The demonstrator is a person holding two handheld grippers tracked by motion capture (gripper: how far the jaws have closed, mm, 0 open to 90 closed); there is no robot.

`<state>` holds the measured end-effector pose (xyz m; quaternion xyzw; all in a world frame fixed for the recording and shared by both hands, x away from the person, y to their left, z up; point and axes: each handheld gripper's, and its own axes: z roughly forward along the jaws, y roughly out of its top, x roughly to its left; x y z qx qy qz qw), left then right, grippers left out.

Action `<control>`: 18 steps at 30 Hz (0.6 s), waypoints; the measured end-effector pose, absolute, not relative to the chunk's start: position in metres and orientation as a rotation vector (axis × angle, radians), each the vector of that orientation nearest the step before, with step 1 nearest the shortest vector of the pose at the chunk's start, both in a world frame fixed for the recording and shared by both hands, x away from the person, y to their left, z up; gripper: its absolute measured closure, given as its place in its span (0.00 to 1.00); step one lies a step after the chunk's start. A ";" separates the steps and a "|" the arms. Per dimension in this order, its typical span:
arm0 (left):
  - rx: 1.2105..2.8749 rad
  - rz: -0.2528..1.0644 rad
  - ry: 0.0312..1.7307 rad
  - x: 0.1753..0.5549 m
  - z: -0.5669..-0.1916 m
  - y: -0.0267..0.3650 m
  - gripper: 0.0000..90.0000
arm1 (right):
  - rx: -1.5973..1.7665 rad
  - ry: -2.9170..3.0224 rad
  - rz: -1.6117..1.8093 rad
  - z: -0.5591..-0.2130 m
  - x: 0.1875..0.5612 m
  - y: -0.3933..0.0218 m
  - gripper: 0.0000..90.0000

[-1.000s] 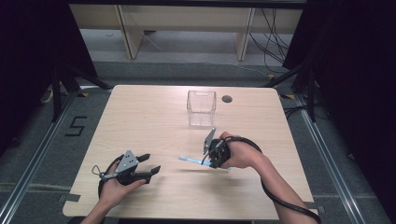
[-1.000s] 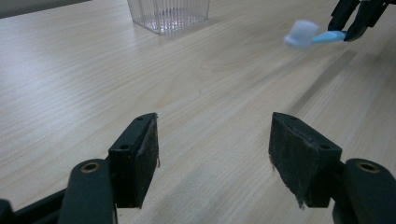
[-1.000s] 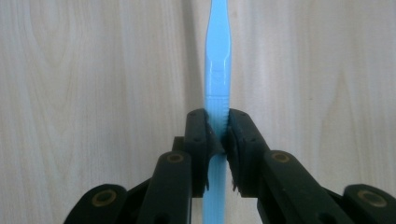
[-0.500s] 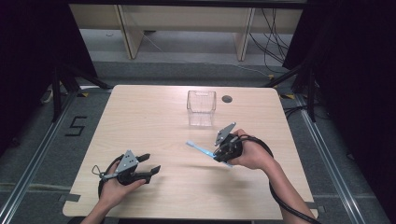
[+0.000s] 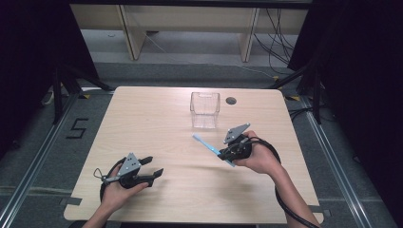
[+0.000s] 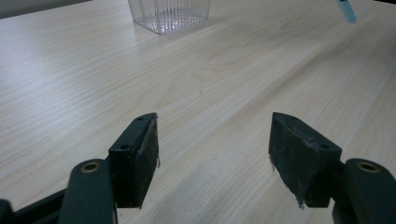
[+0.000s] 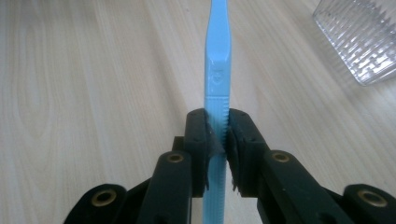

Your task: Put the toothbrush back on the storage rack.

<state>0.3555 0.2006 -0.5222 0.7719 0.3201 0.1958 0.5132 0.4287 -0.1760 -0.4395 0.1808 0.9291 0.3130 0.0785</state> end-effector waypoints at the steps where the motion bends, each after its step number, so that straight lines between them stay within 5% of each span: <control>1: 1.853 0.474 0.773 0.355 -0.522 0.200 0.37 | 0.563 2.774 0.957 -0.440 0.429 -0.177 0.88; 18: 1.853 0.474 0.771 0.355 -0.522 0.201 0.37 | 0.665 2.590 1.121 -0.435 0.430 -0.189 0.88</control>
